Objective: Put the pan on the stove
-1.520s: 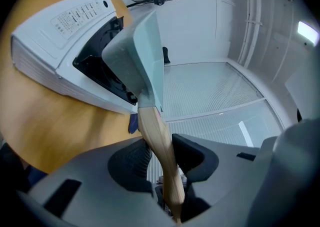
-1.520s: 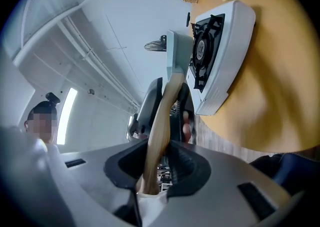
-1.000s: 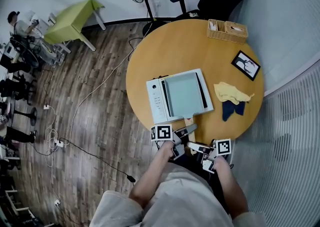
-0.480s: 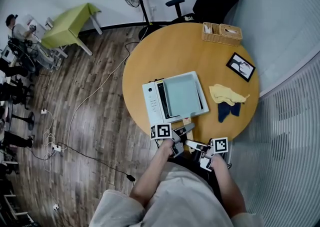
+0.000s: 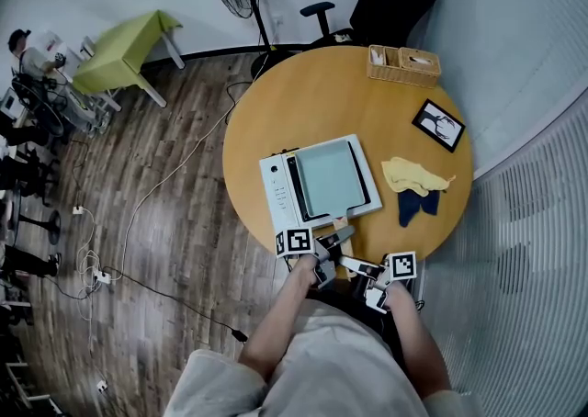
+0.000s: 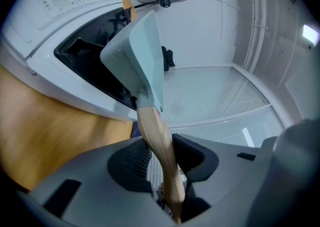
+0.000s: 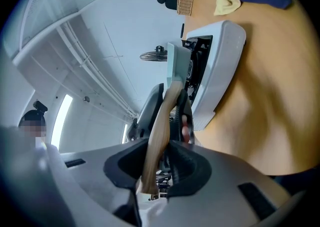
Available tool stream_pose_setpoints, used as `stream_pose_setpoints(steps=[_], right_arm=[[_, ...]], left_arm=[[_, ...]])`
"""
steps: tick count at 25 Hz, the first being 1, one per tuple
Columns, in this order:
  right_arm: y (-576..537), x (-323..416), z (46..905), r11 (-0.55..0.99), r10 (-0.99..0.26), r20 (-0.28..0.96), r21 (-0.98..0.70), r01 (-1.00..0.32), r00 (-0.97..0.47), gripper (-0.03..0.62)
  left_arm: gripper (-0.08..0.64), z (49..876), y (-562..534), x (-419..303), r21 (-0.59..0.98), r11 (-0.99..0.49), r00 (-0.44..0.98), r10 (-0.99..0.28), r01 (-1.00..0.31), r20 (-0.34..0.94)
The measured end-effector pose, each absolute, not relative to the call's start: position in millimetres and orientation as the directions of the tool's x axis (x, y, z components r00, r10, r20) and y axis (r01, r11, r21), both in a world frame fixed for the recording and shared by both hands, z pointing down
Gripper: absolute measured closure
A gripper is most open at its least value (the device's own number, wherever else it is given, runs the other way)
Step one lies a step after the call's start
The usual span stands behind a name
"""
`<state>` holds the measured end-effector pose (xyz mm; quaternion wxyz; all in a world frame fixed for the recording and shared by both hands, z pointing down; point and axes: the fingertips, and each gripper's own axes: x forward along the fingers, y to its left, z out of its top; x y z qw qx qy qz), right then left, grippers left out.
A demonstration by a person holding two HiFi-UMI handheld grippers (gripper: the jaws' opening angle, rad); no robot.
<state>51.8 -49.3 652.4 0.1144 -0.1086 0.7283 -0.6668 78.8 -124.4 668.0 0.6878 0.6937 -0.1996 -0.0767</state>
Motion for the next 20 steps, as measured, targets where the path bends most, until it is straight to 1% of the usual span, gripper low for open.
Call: stream_pose_setpoints(steps=[7,11,14,20], right_arm=[[-52.1,53.4,662.2,0.093,-0.306,0.019,-0.994,-0.049,-0.952,0.474],[-55.4,56.5,660.8,0.069,-0.339,0.011,-0.997,-0.037,-0.941,0.474],[-58.4,57.7,663.8,0.077,-0.345,0.029,-0.995,-0.059,-0.938,0.474],[-65.0,55.9,660.4,0.023,-0.376,0.045,-0.998,-0.057,-0.925,0.471]], left_arm=[[0.41,677.8,-125.6,79.7,0.982,0.042,0.91,-0.368,-0.187,0.189],[0.408,677.0,-128.9,79.8,0.983,0.048,0.908,-0.378,-0.176,0.181],[0.41,678.9,-131.6,79.4,0.984,0.056,0.908,-0.38,-0.169,0.177],[0.41,680.4,-139.6,77.9,0.98,0.096,0.903,-0.38,-0.176,0.2]])
